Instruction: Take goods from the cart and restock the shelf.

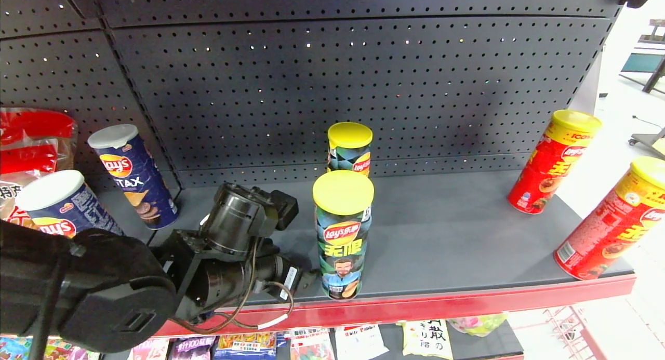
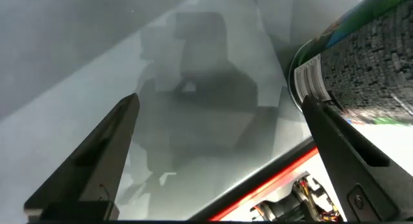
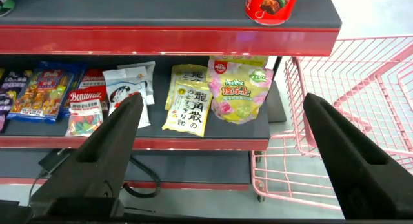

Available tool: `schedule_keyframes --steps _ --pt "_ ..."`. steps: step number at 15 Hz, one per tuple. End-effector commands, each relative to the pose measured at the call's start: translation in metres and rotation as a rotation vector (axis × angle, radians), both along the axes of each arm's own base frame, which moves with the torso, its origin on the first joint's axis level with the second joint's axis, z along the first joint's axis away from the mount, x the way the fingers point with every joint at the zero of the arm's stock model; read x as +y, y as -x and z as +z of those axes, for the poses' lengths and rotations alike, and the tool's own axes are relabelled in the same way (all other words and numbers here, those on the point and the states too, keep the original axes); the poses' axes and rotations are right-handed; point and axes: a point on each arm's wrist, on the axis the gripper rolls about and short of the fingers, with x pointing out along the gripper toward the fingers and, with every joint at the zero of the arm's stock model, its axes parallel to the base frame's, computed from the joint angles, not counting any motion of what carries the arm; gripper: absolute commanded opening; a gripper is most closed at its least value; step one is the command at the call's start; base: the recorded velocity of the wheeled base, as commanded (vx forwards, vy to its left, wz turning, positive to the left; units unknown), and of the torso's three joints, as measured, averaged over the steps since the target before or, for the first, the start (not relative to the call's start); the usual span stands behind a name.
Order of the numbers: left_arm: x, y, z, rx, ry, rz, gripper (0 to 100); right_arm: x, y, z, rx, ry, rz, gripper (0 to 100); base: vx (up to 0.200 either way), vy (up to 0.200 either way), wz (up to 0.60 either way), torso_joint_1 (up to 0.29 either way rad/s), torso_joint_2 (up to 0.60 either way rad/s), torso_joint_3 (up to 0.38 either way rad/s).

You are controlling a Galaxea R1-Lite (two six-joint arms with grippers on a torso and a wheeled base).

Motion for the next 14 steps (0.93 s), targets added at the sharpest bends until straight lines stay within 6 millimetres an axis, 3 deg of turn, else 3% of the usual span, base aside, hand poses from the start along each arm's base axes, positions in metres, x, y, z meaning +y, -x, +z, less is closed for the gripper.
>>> schedule_keyframes --steps 1,14 --pt "-0.0014 -0.0002 0.0 -0.004 0.002 -0.002 100 0.0 -0.0001 0.0 0.001 0.0 0.0 100 0.0 0.0 0.0 0.0 0.0 0.0" --pt "-0.0059 -0.0006 0.0019 -0.025 0.02 -0.012 100 0.0 -0.0001 0.0 0.001 0.002 0.001 100 0.0 0.0 0.0 0.0 0.0 0.0"
